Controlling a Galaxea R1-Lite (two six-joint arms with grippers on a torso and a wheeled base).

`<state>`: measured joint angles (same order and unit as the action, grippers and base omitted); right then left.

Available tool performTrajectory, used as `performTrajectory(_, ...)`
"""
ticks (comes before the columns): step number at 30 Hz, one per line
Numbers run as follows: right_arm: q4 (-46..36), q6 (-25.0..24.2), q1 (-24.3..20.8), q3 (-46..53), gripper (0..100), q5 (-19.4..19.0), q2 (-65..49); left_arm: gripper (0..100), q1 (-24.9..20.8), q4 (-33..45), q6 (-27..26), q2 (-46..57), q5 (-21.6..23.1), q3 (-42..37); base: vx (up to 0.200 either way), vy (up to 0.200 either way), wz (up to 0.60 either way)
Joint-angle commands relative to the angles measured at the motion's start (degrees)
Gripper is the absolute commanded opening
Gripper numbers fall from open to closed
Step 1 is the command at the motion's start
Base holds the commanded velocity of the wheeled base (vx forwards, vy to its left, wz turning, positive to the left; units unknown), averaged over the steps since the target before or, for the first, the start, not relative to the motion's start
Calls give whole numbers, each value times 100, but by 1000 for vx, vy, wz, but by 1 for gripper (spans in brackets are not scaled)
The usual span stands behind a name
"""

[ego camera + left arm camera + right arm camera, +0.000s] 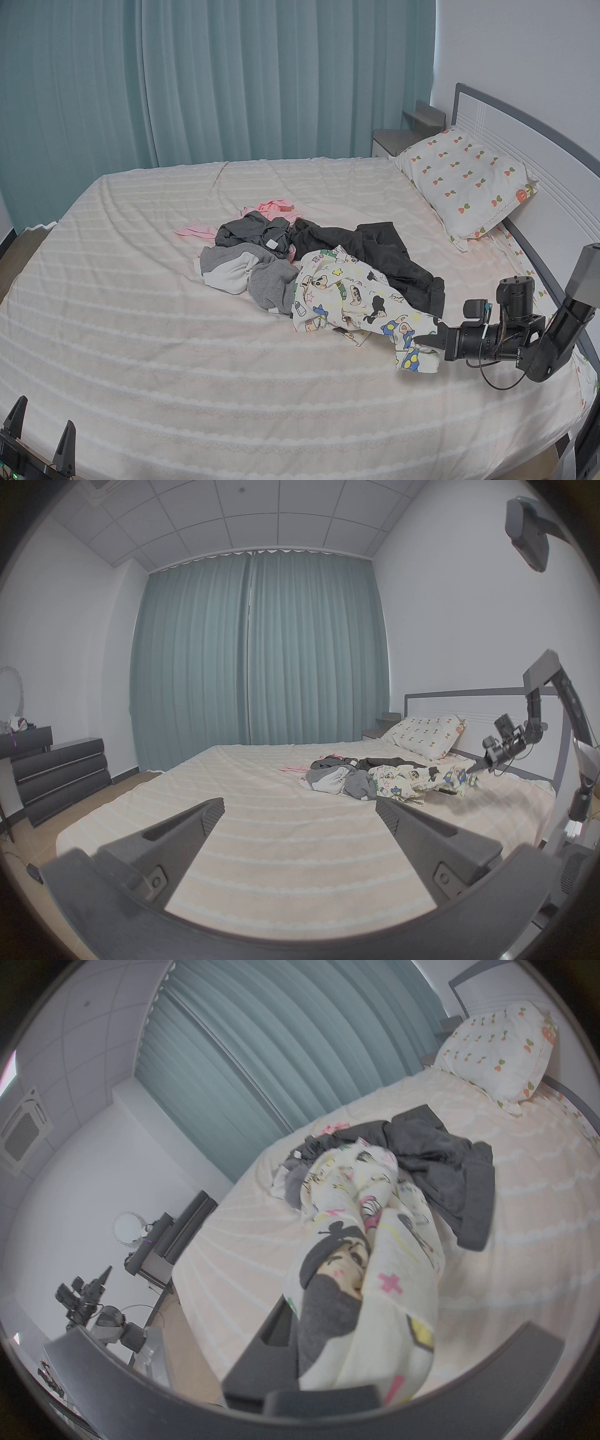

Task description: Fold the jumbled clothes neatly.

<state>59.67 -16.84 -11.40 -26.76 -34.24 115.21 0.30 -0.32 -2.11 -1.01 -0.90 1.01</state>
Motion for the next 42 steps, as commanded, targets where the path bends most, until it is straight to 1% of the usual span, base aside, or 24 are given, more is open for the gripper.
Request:
performTrajectory(1, 378, -505, -346, 417, 0, -39, -1159, 100, -4, -30, -106, -4, 90, -92, 0, 0, 0)
performTrajectory(2, 378, -505, -346, 417, 0, -39, -1159, 100, -4, -30, -106, -4, 90, -92, 0, 0, 0)
performTrajectory(3, 422, -760, -565, 417, 0, -21, -1467, 100, -4, -162, 61, -206, 187, 479, 0, 0, 0)
performTrajectory(5, 422, -909, -750, 373, 0, -21, -1678, 100, -22, -302, 589, -866, 204, 1481, 0, 0, 0)
performTrajectory(6, 414, -944, -838, 329, 0, -3, -1757, 100, -22, -346, 773, -1164, 284, 1727, 0, 0, 0)
performTrajectory(7, 414, -971, -961, 259, 0, 14, -1845, 100, -22, -364, 738, -1446, 468, 1894, 0, 0, 0)
performTrajectory(9, 422, -997, -1189, 65, 0, 41, -2012, 100, -101, -364, 431, -1894, 1180, 1964, 0, 0, 0)
performTrajectory(10, 396, -1059, -1312, -102, 0, 76, -2135, 100, -162, -364, 237, -2281, 1760, 1964, 0, 0, 0)
performTrajectory(11, 352, -1173, -1391, -233, 0, 102, -2249, 100, -171, -381, 114, -2659, 2156, 1973, 0, 0, 0)
performTrajectory(12, 343, -1270, -1462, -321, 0, 120, -2319, 100, -171, -399, 61, -2843, 2314, 1991, 0, 0, 0)
performTrajectory(13, 343, -1270, -1462, -321, 0, 120, -2319, 100, -171, -399, 61, -2843, 2314, 1991, 0, 0, 0)
performTrajectory(15, 326, -1639, -1734, -541, 0, 181, -2486, 100, -233, -680, -246, -3669, 2709, 2017, 0, 0, 0)
performTrajectory(16, 317, -1771, -1866, -655, 0, 243, -2539, 100, -452, -838, -387, -4188, 2771, 2008, 0, 0, 0)
performTrajectory(18, 317, -1815, -2042, -752, 0, 348, -2592, 100, -997, -926, -387, -4786, 2753, 1991, 0, 0, 0)
performTrajectory(19, 317, -1815, -2059, -752, 0, 357, -2592, 100, -1050, -926, -378, -4829, 2753, 1991, 0, 0, 0)
performTrajectory(20, 326, -1823, -2218, -884, 0, 462, -2609, 100, -1613, -953, -316, -5427, 2674, 1973, 0, 0, 0)
performTrajectory(21, 317, -1832, -2279, -1007, 0, 533, -2609, 100, -1850, -979, -290, -5726, 2621, 1973, 0, 0, 0)
performTrajectory(25, 317, -1973, -2516, -1341, 0, 788, -2618, 100, -2456, -1454, -281, -6702, 2586, 1903, 0, 0, 0)
performTrajectory(29, 185, -2052, -2745, -1578, 0, 832, -2890, 100, -2667, -2350, -255, -7589, 2578, 1736, 0, 0, 0)
performTrajectory(32, -26, -2087, -3105, -1719, 0, 876, -3040, 100, -2755, -2886, -255, -8257, 2481, 1613, 0, 0, 0)
performTrajectory(34, -70, -2087, -3237, -1815, 0, 946, -3110, 100, -2852, -3264, -246, -8618, 2411, 1498, 0, 0, 0)
performTrajectory(35, -70, -2087, -3246, -1815, 0, 946, -3110, 100, -2861, -3299, -246, -8644, 2402, 1490, 0, 0, 0)
performTrajectory(37, -79, -2087, -3316, -1851, 0, 990, -3084, 100, -2992, -3783, -246, -9083, 2375, 1331, 0, 0, 0)
performTrajectory(42, -79, -2096, -3325, -1842, 0, 981, -3057, 100, -3195, -4293, -237, -9787, 2191, 1305, 0, 0, 0)
